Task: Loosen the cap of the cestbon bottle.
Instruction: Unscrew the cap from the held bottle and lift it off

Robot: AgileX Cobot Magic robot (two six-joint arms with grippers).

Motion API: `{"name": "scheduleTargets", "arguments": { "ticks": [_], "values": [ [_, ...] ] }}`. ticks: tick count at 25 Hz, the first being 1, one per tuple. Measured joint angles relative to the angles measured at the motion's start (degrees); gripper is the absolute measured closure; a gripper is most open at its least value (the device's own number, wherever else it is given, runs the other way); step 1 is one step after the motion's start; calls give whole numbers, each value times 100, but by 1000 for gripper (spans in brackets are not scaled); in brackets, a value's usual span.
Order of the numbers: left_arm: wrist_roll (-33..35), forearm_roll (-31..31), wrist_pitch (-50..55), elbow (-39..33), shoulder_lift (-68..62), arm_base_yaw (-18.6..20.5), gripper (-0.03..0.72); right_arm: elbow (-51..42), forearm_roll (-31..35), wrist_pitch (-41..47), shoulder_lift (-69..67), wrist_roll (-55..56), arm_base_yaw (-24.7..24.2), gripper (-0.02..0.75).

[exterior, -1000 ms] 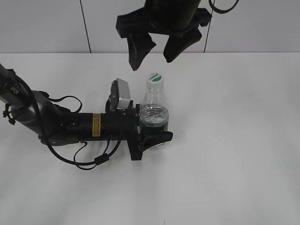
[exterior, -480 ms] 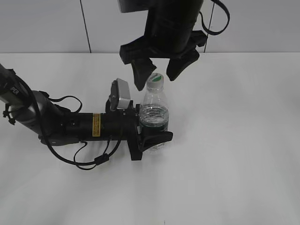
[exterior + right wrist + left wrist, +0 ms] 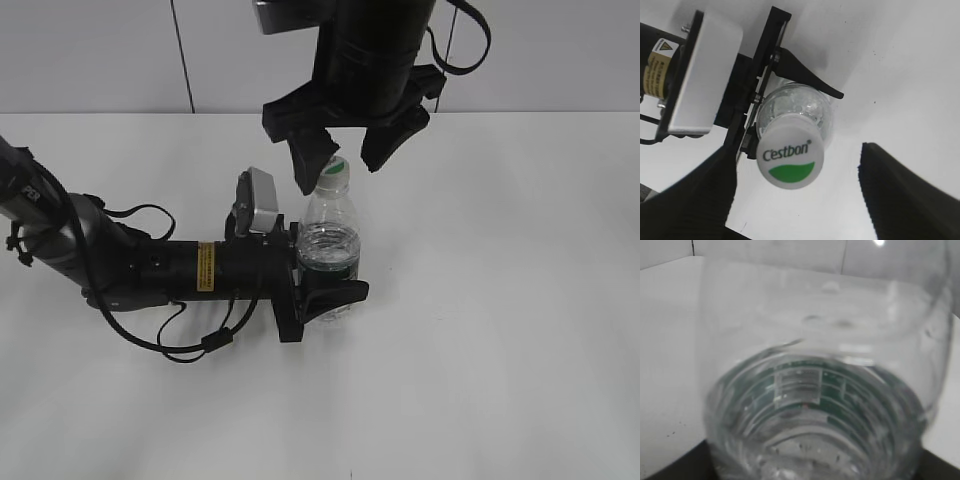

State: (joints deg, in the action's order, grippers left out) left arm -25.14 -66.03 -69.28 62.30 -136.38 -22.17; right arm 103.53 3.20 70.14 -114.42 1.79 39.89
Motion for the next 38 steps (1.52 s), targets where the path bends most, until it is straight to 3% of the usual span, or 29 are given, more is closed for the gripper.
{"name": "scheduleTargets", "arguments": {
  "ticks": [8, 38],
  "values": [
    [0, 0, 0, 0, 0, 0, 279, 0, 0, 0, -2, 0, 0, 204],
    [0, -10, -5, 0, 0, 0, 279, 0, 25, -51, -7, -122, 0, 205]
  ]
}}
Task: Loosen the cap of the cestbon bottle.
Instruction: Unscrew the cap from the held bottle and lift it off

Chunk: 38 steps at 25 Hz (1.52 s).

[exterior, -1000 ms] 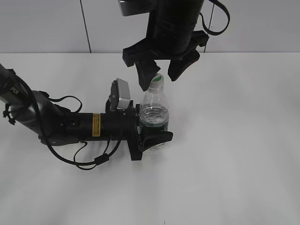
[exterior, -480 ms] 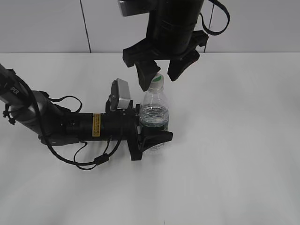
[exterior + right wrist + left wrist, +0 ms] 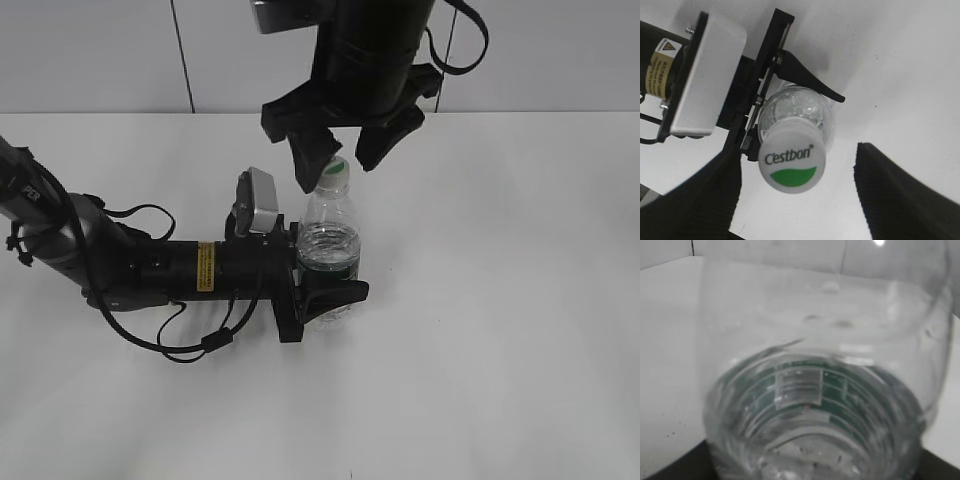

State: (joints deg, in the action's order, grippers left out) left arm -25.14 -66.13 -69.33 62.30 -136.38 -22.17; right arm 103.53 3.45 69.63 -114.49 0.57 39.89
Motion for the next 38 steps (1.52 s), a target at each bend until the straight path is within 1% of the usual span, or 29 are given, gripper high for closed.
{"name": "scheduleTargets", "arguments": {
  "ticks": [10, 17, 23, 32, 38],
  "values": [
    [0, 0, 0, 0, 0, 0, 279, 0, 4, -110, -28, -7, 0, 205],
    [0, 0, 0, 0, 0, 0, 279, 0, 38, -19, -279, -57, 0, 205],
    [0, 0, 0, 0, 0, 0, 279, 400, 14, 10, -279, -57, 0, 205],
    [0, 0, 0, 0, 0, 0, 280, 433, -133, 10, -341, -57, 0, 206],
    [0, -42, 0, 0, 0, 0, 280, 433, -23, 10, -377, -88, 0, 237]
  ]
}}
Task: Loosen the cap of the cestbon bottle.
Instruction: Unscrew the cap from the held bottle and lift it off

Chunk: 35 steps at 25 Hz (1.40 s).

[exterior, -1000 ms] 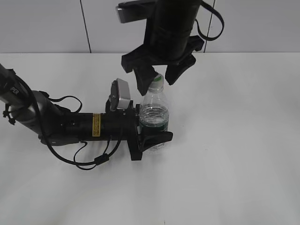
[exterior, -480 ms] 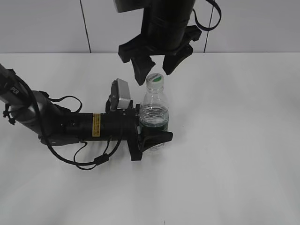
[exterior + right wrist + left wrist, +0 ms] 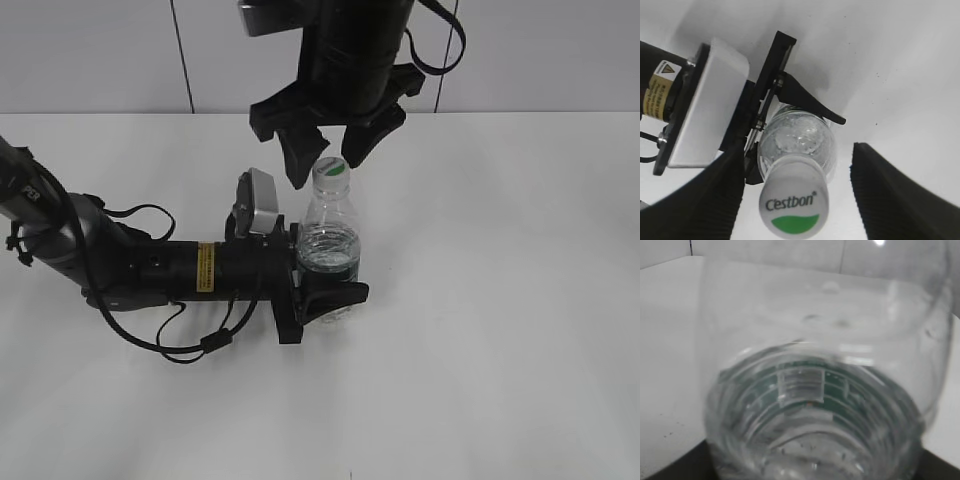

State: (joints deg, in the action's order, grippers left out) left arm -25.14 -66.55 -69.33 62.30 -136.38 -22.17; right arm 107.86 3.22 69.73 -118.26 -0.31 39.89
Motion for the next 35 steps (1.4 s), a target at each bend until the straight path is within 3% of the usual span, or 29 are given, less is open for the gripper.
{"name": "scheduleTargets", "arguments": {
  "ticks": [35],
  "values": [
    [0, -53, -9, 0, 0, 0, 280, -420, 68, 14, 237, -115, 0, 239]
  ]
}}
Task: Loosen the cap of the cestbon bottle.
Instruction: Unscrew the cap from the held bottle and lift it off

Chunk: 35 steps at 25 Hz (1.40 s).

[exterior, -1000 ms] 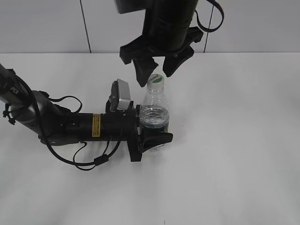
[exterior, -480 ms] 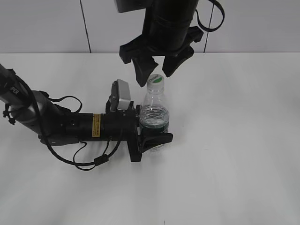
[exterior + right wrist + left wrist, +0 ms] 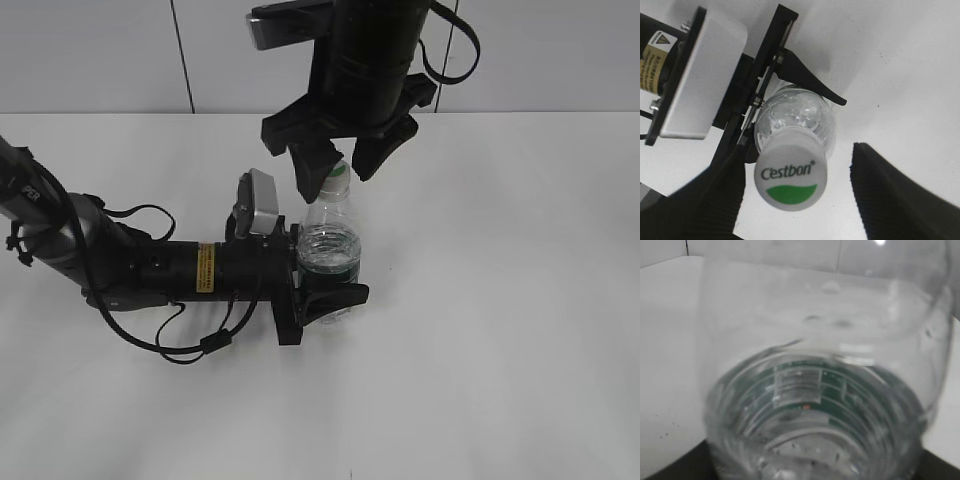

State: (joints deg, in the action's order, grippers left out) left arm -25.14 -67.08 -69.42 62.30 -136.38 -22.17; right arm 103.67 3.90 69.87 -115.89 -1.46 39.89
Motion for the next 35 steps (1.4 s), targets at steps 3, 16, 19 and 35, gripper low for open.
{"name": "scheduleTargets", "arguments": {
  "ticks": [3, 16, 19, 35],
  "values": [
    [0, 0, 0, 0, 0, 0, 280, -4, -26, 0, 25, -6, 0, 239],
    [0, -2, 0, 0, 0, 0, 280, -4, -16, 6, 103, -11, 0, 338],
    [0, -2, 0, 0, 0, 0, 280, -4, 0, 6, 103, -54, 0, 438],
    [5, -9, 0, 0, 0, 0, 281, -4, 33, 2, 130, -3558, 0, 445]
  ]
}}
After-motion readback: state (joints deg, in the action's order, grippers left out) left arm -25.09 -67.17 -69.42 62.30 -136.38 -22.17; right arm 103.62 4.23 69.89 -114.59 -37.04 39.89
